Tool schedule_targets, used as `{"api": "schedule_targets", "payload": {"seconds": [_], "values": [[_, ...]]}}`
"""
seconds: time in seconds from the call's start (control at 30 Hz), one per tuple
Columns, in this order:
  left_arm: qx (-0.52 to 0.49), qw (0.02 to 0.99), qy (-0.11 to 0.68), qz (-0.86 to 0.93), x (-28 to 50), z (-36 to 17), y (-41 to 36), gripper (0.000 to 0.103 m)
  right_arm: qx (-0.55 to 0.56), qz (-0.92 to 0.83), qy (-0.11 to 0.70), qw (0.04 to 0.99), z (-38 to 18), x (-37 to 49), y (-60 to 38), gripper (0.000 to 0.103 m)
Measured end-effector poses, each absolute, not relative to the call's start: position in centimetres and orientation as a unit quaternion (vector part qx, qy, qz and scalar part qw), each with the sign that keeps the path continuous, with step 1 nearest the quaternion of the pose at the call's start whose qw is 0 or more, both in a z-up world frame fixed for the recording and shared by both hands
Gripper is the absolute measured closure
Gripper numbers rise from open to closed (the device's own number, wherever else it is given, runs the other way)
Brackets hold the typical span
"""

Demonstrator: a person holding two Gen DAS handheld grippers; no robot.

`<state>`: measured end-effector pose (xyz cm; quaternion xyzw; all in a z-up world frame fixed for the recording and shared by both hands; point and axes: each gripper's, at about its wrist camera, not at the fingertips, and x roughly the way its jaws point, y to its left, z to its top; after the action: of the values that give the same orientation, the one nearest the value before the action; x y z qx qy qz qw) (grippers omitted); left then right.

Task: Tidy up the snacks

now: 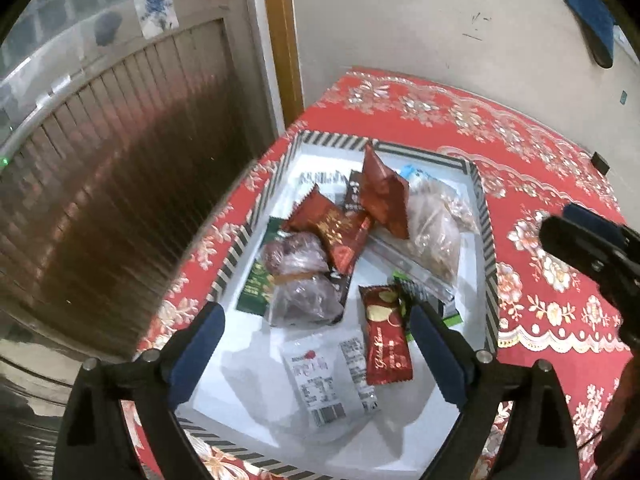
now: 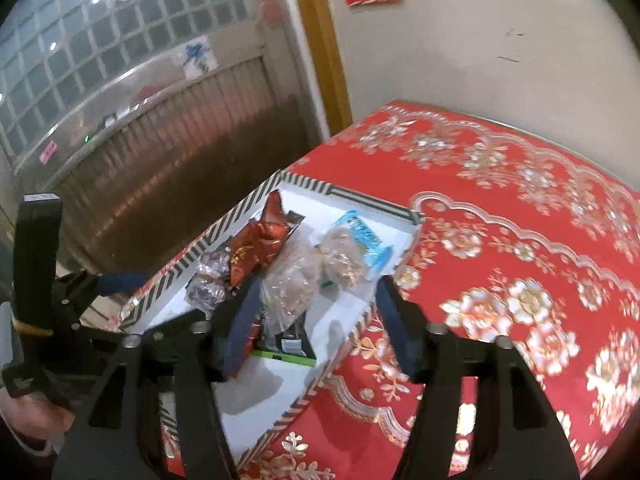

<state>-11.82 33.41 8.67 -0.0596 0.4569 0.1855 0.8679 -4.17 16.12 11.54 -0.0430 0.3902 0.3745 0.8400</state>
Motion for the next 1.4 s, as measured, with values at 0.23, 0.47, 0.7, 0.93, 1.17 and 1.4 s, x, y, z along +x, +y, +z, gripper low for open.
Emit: {"api": "schedule_targets", "payload": {"seconds": [0.23, 0.47, 0.7, 0.93, 1.17, 1.4], "values": [[-0.076, 0.868, 0.458, 0.175, -11.6, 8.7, 33.4, 0.008, -0.033, 0.354, 0.394, 0.848, 11.2, -4.5, 14.6, 0.036], [-0.068, 0.87, 0.461, 0.161, -11.7, 8.3, 32.6, 0.008, -0.042, 0.349, 0.404, 0.845, 10.2, -4.9, 14.5, 0.036], [-0.084, 0.868, 0.465, 0.153, -11.7, 8.1, 32.9, 0.007, -0.049, 0.351, 0.414, 0.838, 9.2, -5.5, 14.7, 0.036], [-0.083, 0.86, 0.477, 0.162, -11.7, 7.9, 33.4, 0.007, -0.054, 0.357, 0.42, 0.832, 8.8, -5.6, 15.2, 0.036], [-0.073, 0.859, 0.479, 0.169, -11.7, 8.1, 33.6, 0.007, -0.056, 0.361, 0.421, 0.83, 8.8, -5.7, 15.8, 0.036], [-0.067, 0.859, 0.477, 0.172, -11.7, 8.2, 33.6, 0.007, -0.059, 0.364, 0.419, 0.83, 8.8, -5.9, 16.4, 0.036]]}}
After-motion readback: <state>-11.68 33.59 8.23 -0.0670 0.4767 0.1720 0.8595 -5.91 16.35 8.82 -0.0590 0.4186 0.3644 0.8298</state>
